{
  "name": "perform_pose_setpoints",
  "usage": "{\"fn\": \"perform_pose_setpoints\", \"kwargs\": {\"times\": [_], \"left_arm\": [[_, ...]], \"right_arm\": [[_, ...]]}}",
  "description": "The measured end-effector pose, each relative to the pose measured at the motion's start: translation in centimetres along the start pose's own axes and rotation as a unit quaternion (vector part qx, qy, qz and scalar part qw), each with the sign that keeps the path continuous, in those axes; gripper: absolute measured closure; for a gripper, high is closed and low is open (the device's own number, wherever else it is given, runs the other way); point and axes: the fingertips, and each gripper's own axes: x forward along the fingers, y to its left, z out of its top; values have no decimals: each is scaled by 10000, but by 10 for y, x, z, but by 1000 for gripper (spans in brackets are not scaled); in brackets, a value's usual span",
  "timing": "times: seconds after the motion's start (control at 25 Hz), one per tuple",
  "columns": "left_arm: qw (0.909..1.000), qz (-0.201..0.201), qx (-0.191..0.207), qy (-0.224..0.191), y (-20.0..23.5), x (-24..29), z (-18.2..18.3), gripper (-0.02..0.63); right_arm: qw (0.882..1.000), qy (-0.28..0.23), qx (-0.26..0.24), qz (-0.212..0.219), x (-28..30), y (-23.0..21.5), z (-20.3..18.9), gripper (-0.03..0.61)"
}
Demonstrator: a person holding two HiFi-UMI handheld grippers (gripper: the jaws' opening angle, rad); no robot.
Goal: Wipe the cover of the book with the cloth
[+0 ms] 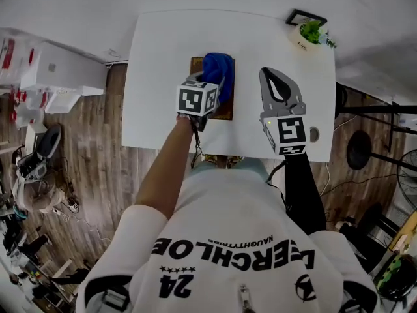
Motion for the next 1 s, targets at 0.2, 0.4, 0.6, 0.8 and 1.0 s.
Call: {"fn": "perform_pose_setpoints", "kwargs": {"times": [0.2,0.4,0.6,0.8,1.0], "left_arm": [[9980,139,8,622,-2,52,-17,433],[9987,136,140,470,0,58,-20,434],[9975,370,324,508,21,48,-19,434],[9957,785,78,486,65,22,-27,434],[9889,1339,-319,550,108,-8,-41,433]], "right_arm": [[9997,154,39,-204,-9,-15,-13,575],[9989,323,80,-316,-14,-22,-21,575],[9994,132,48,-319,-10,-18,-11,575],[9997,127,30,-223,-4,-8,-9,575],[9998,115,10,-140,0,2,-6,575]]}}
